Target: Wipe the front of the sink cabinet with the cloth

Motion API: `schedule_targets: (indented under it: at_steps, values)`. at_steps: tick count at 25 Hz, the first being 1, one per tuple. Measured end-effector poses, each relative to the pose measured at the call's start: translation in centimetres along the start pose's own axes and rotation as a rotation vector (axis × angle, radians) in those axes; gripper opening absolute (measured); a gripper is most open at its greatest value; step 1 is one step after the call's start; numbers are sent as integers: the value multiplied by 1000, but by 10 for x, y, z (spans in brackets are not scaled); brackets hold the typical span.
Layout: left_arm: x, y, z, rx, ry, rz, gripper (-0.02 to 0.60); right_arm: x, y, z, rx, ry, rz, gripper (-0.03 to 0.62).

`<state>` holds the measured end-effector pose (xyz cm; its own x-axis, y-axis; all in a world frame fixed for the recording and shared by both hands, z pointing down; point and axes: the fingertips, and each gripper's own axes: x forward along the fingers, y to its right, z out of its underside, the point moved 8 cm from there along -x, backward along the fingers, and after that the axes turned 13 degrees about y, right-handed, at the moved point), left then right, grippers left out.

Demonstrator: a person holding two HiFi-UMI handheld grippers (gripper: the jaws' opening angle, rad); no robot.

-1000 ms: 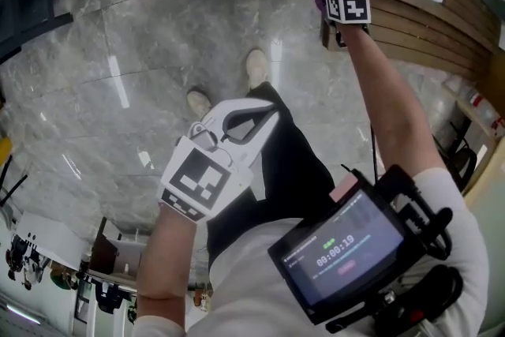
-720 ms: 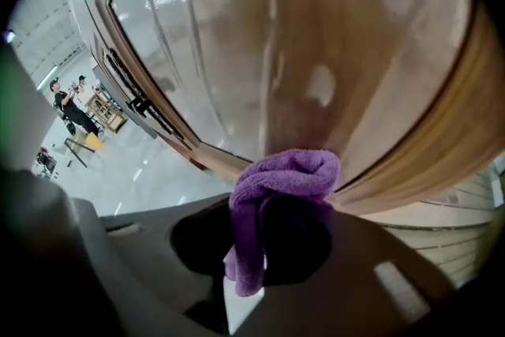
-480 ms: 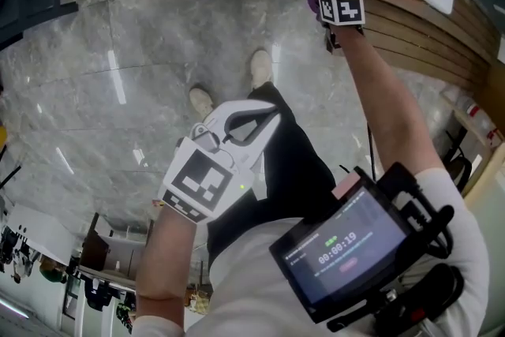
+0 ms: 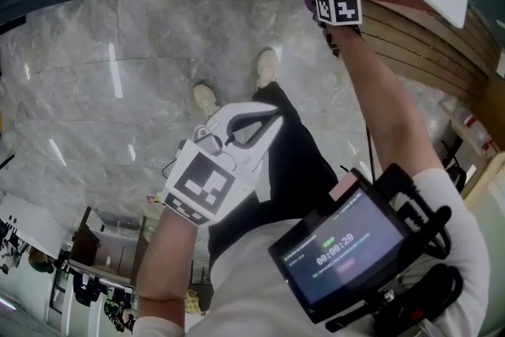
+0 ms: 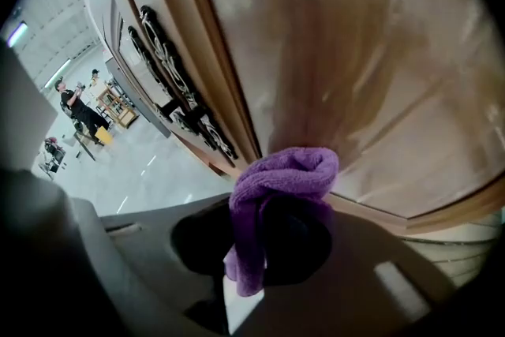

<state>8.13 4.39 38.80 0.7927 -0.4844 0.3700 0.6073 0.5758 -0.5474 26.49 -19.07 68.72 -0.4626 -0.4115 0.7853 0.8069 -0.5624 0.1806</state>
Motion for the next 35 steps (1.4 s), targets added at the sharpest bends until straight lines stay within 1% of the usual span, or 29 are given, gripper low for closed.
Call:
schedule_targets:
  at_steps: [8,11,15,17,21,26,35]
  values:
    - [-35,-18,8,-18,24,-28,5,25,-40,-13,-12,3,-15,72]
    - [-47,-24,12,-26,31,-37,5,34,-51,-15,10,0,-6,72]
    - [-69,-31,20,-40,43,-48,5,40,-67,-19,65,9,27,72]
    - [-77,-35,23,-47,48,-54,5,45,-77,-19,68,9,25,72]
    - [-92,-43,29,-54,59,-65,5,56,-96,-25,39,2,10,72]
    - [-115,-50,36,-73,80,-98,5,73,-130,-37,-8,-3,-27,72]
    - [-166,-58,53,-110,130,-161,5,105,-206,-62,-103,-11,-106,72]
